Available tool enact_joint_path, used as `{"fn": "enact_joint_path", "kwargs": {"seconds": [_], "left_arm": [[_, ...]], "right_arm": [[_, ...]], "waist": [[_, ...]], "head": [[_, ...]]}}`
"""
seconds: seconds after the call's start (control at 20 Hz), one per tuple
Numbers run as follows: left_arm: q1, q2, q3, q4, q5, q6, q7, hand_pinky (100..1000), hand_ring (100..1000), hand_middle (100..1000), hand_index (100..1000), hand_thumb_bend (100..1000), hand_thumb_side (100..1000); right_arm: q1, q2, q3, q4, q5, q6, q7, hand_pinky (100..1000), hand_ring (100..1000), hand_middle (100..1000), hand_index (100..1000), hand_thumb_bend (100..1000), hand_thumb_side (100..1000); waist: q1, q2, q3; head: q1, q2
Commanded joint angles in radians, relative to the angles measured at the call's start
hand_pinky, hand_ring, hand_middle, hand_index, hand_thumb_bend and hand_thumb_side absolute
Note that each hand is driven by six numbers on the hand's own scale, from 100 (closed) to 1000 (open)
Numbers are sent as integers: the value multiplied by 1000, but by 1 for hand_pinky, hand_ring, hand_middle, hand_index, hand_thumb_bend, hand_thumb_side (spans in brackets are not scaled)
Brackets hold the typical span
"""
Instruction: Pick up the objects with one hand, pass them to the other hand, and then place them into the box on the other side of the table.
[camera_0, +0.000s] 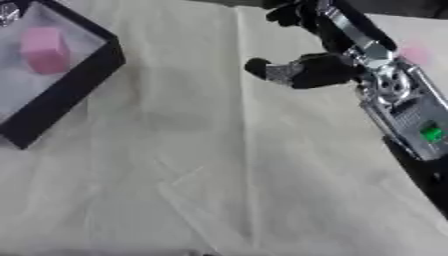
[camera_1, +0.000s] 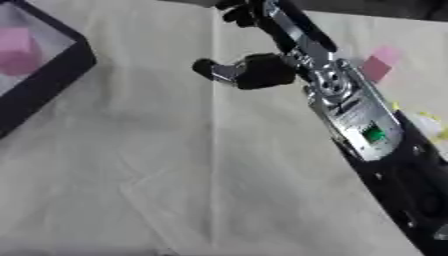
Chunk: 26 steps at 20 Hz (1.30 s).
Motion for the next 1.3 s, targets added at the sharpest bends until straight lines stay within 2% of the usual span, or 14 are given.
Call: {"fn": "enact_joint_path", "kwargs": {"seconds": [0.05, 0.4, 0.45, 0.5, 0.55, 0.6, 0.95, 1.3], "left_arm": [[2, 50, 30, -33, 54, 3, 38, 718, 704, 714, 779, 426, 417], [39, 68, 46, -61, 173, 4, 103, 717, 711, 731, 788, 411, 434], [42, 70, 48, -66, 186, 3, 112, 716, 711, 731, 788, 403, 443], [46, 71, 50, -71, 197, 0, 121, 715, 711, 731, 788, 407, 436], [48, 72, 51, -74, 207, -2, 130, 715, 711, 731, 787, 406, 437], [51, 72, 54, -79, 215, -4, 138, 714, 711, 731, 786, 405, 438], [62, 75, 62, -98, 257, -15, 179, 716, 713, 733, 786, 403, 443], [67, 77, 71, -109, 274, -19, 197, 717, 714, 732, 784, 402, 444]], "right_arm": [[-21, -68, -40, -2, -41, 28, 28, 865, 822, 803, 864, 591, 260], [-30, -176, -124, 38, -66, 55, 95, 869, 835, 820, 867, 605, 283], [-34, -191, -133, 48, -65, 56, 104, 870, 837, 822, 867, 559, 300], [-40, -205, -142, 61, -63, 55, 115, 870, 839, 825, 868, 616, 287], [-45, -216, -149, 73, -61, 52, 125, 871, 841, 828, 868, 503, 318], [-51, -231, -155, 87, -55, 48, 135, 872, 842, 828, 868, 629, 289], [-107, -310, -182, 227, 11, -4, 227, 876, 852, 835, 869, 673, 311], [-155, -352, -207, 387, 95, -85, 318, 884, 871, 850, 874, 665, 339]], "waist": [[9, -23, 0], [11, -21, 3], [12, -20, 4], [13, -20, 5], [13, -19, 6], [14, -18, 7], [20, -13, 18], [24, -6, 29]], "head": [[-7, 8], [-22, 8], [-25, 6], [-29, 2], [-32, -1], [-37, -7], [-70, -43], [-108, -83]]}}
